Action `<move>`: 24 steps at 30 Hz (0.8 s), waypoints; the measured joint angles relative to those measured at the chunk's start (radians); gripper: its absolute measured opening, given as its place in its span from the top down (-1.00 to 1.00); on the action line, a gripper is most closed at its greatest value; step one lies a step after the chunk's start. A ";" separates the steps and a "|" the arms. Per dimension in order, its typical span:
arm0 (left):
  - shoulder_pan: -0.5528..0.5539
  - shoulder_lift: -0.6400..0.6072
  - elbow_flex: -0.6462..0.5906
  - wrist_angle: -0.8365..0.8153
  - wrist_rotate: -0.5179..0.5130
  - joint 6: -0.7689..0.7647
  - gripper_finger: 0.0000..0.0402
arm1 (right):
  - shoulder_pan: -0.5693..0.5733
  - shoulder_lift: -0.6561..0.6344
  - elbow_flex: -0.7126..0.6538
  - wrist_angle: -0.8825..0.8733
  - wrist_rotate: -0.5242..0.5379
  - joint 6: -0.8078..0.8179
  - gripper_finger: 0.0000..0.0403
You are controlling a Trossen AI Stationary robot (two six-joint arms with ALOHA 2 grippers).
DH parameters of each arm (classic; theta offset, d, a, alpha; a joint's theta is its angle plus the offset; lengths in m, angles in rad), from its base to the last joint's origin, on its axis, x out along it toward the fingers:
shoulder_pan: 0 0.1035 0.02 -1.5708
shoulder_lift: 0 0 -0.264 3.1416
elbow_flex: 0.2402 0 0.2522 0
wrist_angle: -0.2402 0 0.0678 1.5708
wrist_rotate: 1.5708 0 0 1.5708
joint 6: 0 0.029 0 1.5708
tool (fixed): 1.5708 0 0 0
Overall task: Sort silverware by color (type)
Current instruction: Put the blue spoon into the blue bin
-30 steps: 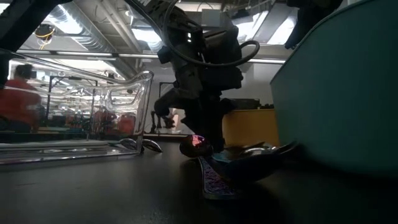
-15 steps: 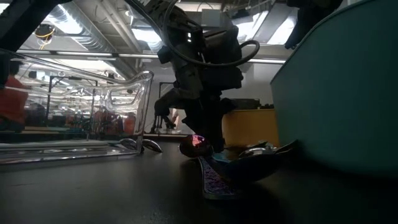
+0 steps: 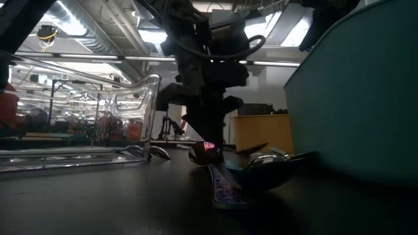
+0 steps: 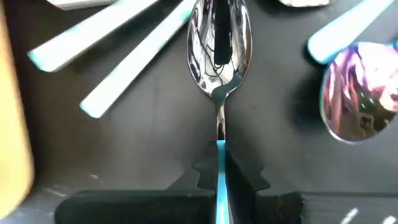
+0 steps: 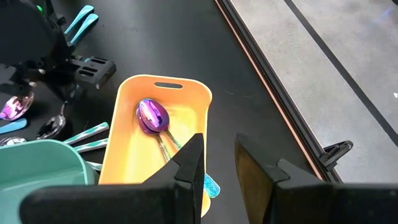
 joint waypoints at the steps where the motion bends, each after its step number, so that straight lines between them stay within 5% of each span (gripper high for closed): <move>1: 0.000 -0.010 0.000 -0.014 -0.009 0.000 0.97 | 0.000 0.000 0.000 0.000 -0.002 0.000 0.61; 24: -0.067 -0.233 0.003 -0.029 -0.318 0.011 0.97 | 0.000 0.000 0.000 0.005 -0.033 0.000 0.61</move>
